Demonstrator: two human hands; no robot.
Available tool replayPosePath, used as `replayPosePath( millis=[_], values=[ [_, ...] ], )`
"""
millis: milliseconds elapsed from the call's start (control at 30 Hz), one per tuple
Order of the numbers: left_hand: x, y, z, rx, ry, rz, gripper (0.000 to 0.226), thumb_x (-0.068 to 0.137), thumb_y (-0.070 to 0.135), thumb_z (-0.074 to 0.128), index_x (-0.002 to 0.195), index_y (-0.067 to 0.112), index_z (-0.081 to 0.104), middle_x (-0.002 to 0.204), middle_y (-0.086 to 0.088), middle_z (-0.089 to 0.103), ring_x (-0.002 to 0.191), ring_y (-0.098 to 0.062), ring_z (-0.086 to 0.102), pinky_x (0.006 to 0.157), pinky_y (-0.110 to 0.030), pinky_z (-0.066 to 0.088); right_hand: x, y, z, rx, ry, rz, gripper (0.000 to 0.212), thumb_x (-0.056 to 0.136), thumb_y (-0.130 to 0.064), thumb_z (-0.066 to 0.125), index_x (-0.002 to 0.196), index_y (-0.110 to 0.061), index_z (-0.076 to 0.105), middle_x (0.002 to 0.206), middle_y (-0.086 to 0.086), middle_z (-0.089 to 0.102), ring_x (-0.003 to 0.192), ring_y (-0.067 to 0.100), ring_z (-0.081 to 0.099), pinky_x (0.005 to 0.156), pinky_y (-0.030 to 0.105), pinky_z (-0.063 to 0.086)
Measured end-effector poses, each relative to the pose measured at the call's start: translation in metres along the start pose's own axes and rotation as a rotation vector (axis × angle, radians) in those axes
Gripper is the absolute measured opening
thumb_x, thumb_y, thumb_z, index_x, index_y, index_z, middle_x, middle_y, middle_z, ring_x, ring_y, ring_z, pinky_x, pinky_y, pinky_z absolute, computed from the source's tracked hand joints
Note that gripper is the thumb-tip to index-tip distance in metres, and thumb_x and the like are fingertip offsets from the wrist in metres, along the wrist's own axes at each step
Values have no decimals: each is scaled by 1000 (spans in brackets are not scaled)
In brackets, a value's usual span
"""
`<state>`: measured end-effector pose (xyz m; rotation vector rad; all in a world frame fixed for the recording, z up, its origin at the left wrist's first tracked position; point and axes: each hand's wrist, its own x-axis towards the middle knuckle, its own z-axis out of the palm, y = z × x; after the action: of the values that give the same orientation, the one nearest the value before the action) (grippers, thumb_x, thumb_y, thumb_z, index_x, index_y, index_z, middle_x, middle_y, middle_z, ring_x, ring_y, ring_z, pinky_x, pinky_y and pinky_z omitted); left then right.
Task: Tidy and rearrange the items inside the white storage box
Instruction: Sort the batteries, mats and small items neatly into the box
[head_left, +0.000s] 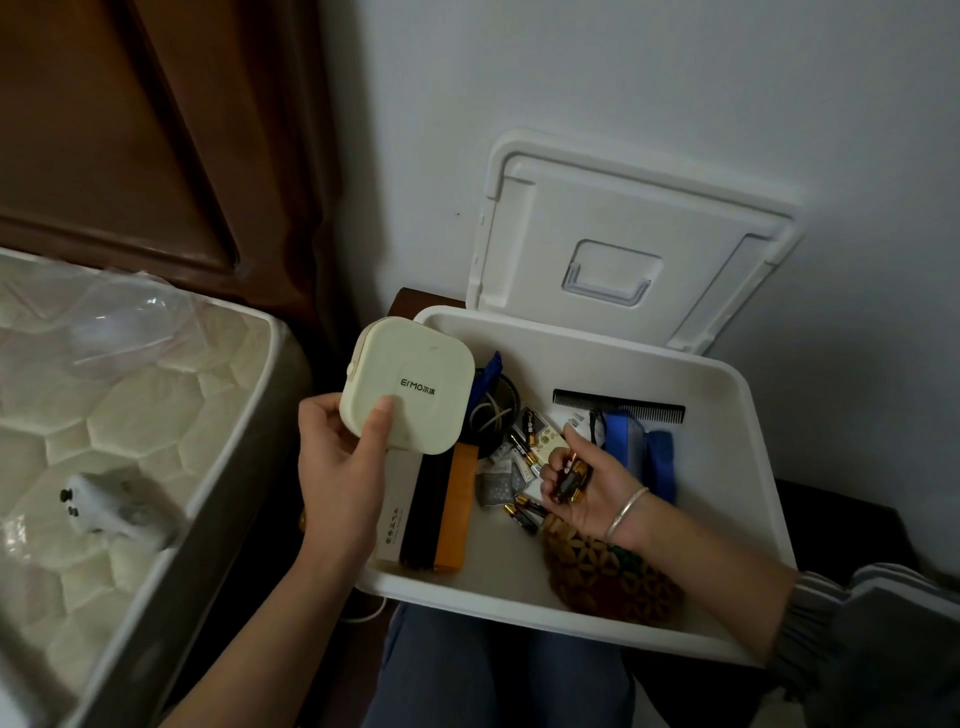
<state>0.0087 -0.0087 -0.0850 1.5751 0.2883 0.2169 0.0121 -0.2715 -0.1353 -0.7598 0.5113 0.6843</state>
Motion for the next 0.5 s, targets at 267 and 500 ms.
replayPosePath(
  millis=[267,500],
  values=[
    [1,-1,0,1,0,3,27,74,61,63,92,47,49,102,13,64,96,-5,66,72,-28,55,1,-3,0,-147,204,13,47,82,-55,58,86,-10,70,46,-2,42,31,6,31,31,15,24],
    [0,1,1,-7,-7,6,30,74,60,62,95,44,48,105,10,63,98,-6,65,72,-27,56,-8,-8,0,-79,31,-7,43,79,-54,63,91,-13,72,66,1,53,47,7,45,36,16,36]
  ],
)
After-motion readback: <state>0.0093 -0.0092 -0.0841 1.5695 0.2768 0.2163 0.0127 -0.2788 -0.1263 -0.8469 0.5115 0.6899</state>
